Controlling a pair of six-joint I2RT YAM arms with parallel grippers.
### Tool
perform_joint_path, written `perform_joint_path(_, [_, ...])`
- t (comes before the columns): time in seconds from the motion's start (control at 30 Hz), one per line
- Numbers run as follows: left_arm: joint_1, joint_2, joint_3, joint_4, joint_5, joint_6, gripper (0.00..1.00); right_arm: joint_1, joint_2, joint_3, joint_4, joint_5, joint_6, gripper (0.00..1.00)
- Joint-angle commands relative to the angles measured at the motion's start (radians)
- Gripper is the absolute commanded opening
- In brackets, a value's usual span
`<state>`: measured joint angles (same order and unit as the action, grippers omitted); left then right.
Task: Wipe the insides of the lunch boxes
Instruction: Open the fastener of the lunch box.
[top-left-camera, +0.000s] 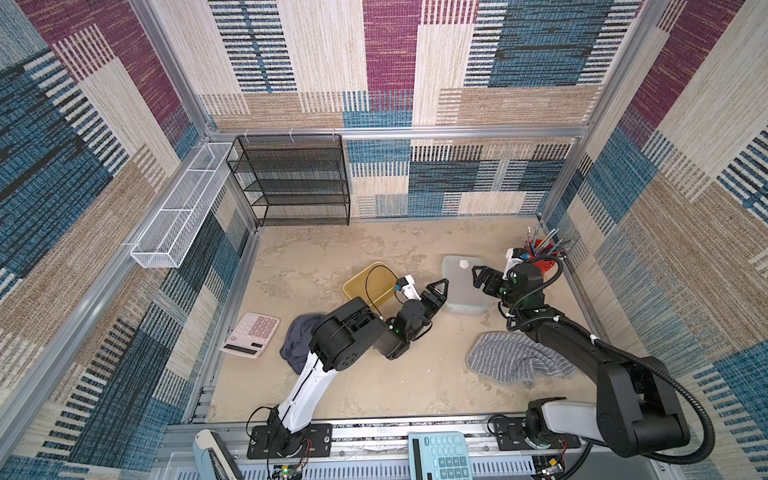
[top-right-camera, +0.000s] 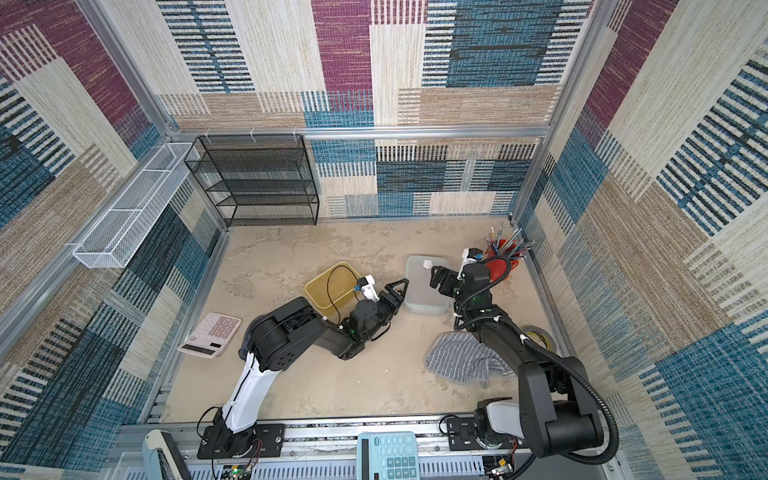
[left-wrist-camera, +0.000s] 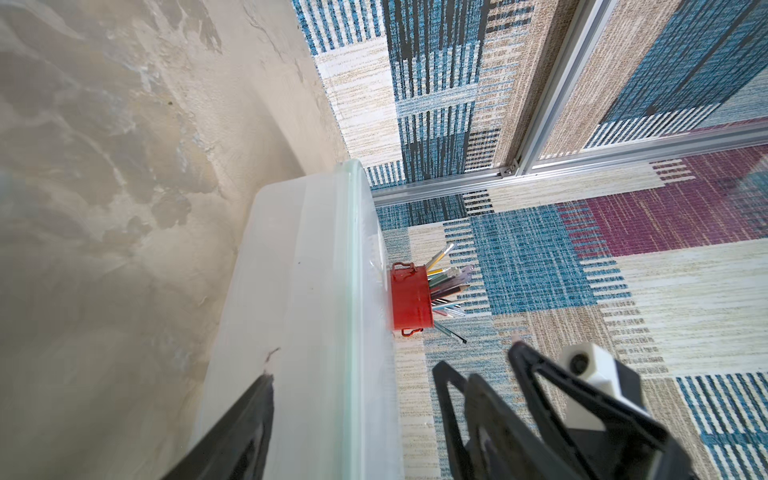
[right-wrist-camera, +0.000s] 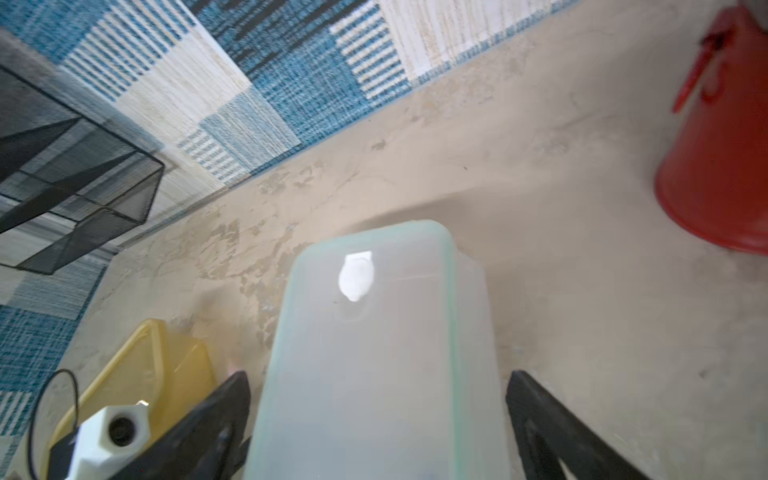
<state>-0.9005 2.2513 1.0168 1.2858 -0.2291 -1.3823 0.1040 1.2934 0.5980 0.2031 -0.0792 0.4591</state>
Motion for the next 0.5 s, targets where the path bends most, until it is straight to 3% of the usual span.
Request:
perform_joint_path(0.0, [0.000,0.003,-0.005,0.027,-0.001,0.008,0.74,-0.036,-0.022,-0.041,-0.018,-0.028,0.014,0.97])
perform_joint_path(0.13, [0.001,0.004,-0.004,0.021,0.000,0.009,0.74,-0.067,-0.043,-0.088,0.006,-0.089,0.030,0.98])
perform_joint_path(0.3, [0.001,0.006,-0.003,0.020,-0.001,0.006,0.74,-0.071,-0.024,-0.141,0.116,-0.251,0.066,0.98])
perform_joint_path(0.47, [0.000,0.003,-0.008,0.013,-0.005,0.003,0.75,-0.072,-0.019,-0.156,0.134,-0.295,0.121,1.00])
